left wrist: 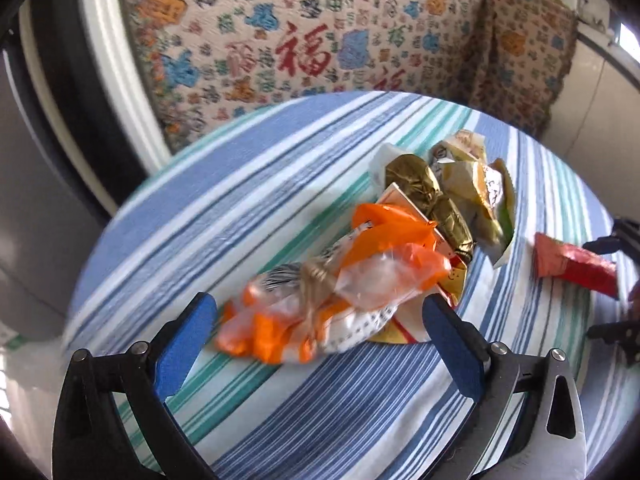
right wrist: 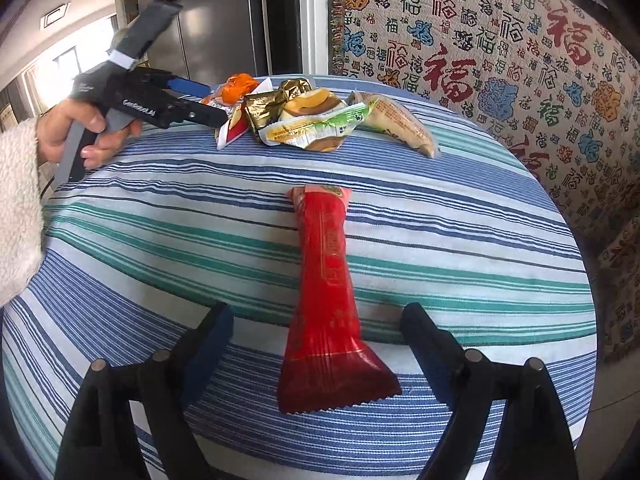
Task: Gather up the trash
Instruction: 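Reach the right tool toward the red snack bar while the left tool approaches the orange-white bag, then grasp the orange-white wrapped bag with the left tool while the right tool grasps the red snack bar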
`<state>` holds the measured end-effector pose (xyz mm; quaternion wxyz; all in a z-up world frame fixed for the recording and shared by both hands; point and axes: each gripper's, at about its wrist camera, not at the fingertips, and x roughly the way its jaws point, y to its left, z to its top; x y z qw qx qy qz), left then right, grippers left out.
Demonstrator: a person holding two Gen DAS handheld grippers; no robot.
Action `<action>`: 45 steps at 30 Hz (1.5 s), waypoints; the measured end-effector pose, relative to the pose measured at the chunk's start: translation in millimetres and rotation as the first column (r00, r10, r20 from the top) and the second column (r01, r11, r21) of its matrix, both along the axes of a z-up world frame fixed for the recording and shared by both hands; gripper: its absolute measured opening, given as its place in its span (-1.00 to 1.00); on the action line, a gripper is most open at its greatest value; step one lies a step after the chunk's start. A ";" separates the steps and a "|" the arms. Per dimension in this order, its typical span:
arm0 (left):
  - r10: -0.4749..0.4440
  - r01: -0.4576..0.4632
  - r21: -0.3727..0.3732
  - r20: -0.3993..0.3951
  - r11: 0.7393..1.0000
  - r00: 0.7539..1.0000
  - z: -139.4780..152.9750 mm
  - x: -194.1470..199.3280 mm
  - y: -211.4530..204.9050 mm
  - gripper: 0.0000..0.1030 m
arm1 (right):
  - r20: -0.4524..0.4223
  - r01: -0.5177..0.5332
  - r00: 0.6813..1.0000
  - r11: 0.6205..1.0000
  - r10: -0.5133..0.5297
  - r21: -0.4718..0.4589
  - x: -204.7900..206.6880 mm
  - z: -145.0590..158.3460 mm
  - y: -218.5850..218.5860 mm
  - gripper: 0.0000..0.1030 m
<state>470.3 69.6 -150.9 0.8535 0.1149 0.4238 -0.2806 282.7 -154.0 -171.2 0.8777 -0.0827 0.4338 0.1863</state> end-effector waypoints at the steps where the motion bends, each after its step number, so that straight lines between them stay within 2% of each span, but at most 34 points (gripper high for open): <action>1: -0.008 0.008 -0.017 -0.009 1.000 1.000 -2.3 1.4 -0.4 0.93 | 0.000 0.000 1.000 1.000 0.000 0.000 0.4 0.0 0.0 0.73; 2: -0.015 0.015 -0.026 -0.012 1.000 1.000 -3.4 -0.1 -0.9 0.68 | 0.000 0.000 1.000 1.000 0.000 0.001 0.0 -0.1 0.0 0.73; 3: -0.024 0.024 -0.029 -0.012 0.999 1.000 -3.6 -2.2 0.0 0.52 | 0.000 -0.001 1.000 1.000 0.001 0.001 -0.5 0.0 -0.2 0.73; 5: -0.037 0.036 -0.049 -0.017 0.998 0.999 -0.4 -10.8 5.1 -0.13 | 0.000 -0.001 1.000 1.000 0.001 0.001 -0.4 -0.1 0.0 0.73; 7: -0.033 0.028 -0.104 -0.046 0.994 0.998 3.4 -21.0 13.2 -0.15 | 0.000 0.000 1.000 1.000 0.000 0.002 -0.1 -0.2 0.0 0.73; 9: -0.018 0.012 -0.119 -0.047 0.993 0.999 5.9 -36.7 15.7 -0.17 | 0.001 0.000 1.000 1.000 0.000 0.001 0.0 -0.2 0.4 0.73; 11: -0.030 0.018 -0.147 -0.079 0.989 0.996 5.7 -55.1 16.0 -0.18 | 0.001 0.000 1.000 1.000 0.000 0.001 -0.1 -0.3 0.5 0.73; 15: -0.063 0.046 -0.139 -0.125 0.989 0.990 10.1 -104.9 7.9 -0.12 | 0.001 0.000 1.000 1.000 0.000 0.002 0.1 -0.4 0.6 0.73; 16: -0.062 0.043 -0.139 -0.134 0.989 0.989 12.0 -117.2 6.3 -0.07 | 0.001 0.000 1.000 1.000 0.000 0.002 0.4 -0.4 0.5 0.73; 18: -0.047 0.033 -0.107 -0.123 0.994 0.991 16.1 -139.5 2.2 0.32 | 0.002 0.000 1.000 1.000 0.000 0.003 0.2 -0.5 0.7 0.73; 19: -0.039 0.029 -0.092 -0.107 0.995 0.993 18.2 -146.0 -0.1 0.62 | 0.002 0.000 1.000 1.000 0.000 0.003 0.4 -0.5 0.7 0.73; 20: -0.024 0.018 -0.076 -0.082 0.997 0.996 20.3 -152.4 -3.2 0.81 | 0.002 0.000 1.000 1.000 0.000 0.003 0.3 -0.6 0.8 0.73; 22: -0.020 0.018 -0.049 -0.040 0.999 0.999 23.6 -159.3 -11.9 0.85 | 0.001 0.000 1.000 1.000 0.000 0.005 0.6 -0.7 1.0 0.73; 25: -0.063 0.062 -0.022 -0.006 0.998 0.998 22.9 -160.6 -29.0 0.88 | 0.002 0.001 1.000 1.000 -0.001 0.001 -0.6 -0.7 0.8 0.73; 31: -0.178 0.176 -0.063 -0.033 0.982 0.984 10.5 -157.7 -66.5 0.88 | -0.012 -0.029 1.000 1.000 0.029 -0.009 -9.5 -1.1 -4.6 0.73; 33: -0.209 0.206 -0.063 -0.043 0.976 0.977 5.8 -162.6 -76.7 0.81 | -0.025 -0.035 0.999 0.999 0.034 -0.016 -9.6 -1.1 -9.4 0.73; 36: -0.272 0.266 -0.081 -0.063 0.960 0.960 3.5 -172.1 -86.5 0.40 | -0.029 -0.019 0.999 1.000 0.018 -0.019 -8.0 -1.6 -18.7 0.73; 37: -0.283 0.276 -0.096 -0.071 0.957 0.957 5.0 -174.4 -87.2 0.08 | -0.026 -0.026 0.999 1.000 0.025 -0.013 -7.8 -1.4 -19.9 0.73; 39: -0.270 0.261 -0.116 -0.081 0.959 0.959 8.4 -176.7 -85.7 -0.19 | -0.019 -0.043 0.999 0.999 0.043 0.003 -7.1 -1.1 -19.1 0.70; 40: -0.254 0.245 -0.111 -0.076 0.963 0.964 9.0 -178.8 -84.9 -0.44 | -0.012 -0.048 0.999 0.999 0.048 0.018 -7.0 -0.3 -17.3 0.69; 41: -0.230 0.221 -0.109 -0.078 0.969 0.970 9.1 -180.6 -83.5 -0.44 | -0.004 -0.052 0.999 0.998 0.052 0.035 -6.5 0.6 -15.7 0.53; 42: -0.190 0.182 -0.104 -0.073 0.978 0.979 9.8 -181.3 -80.1 -0.44 | 0.003 -0.060 0.998 0.996 0.059 0.059 -5.9 1.8 -13.5 0.25; 43: -0.133 0.127 -0.090 -0.064 0.988 0.989 10.2 -181.4 -75.8 -0.44 | 0.007 -0.062 0.998 0.996 0.062 0.069 -5.3 2.1 -11.3 -0.17; 45: -0.006 0.004 -0.061 -0.041 0.998 0.999 11.0 -180.7 -66.2 -0.44 | 0.021 -0.041 0.999 0.998 0.040 0.051 -3.3 1.5 -8.3 -0.20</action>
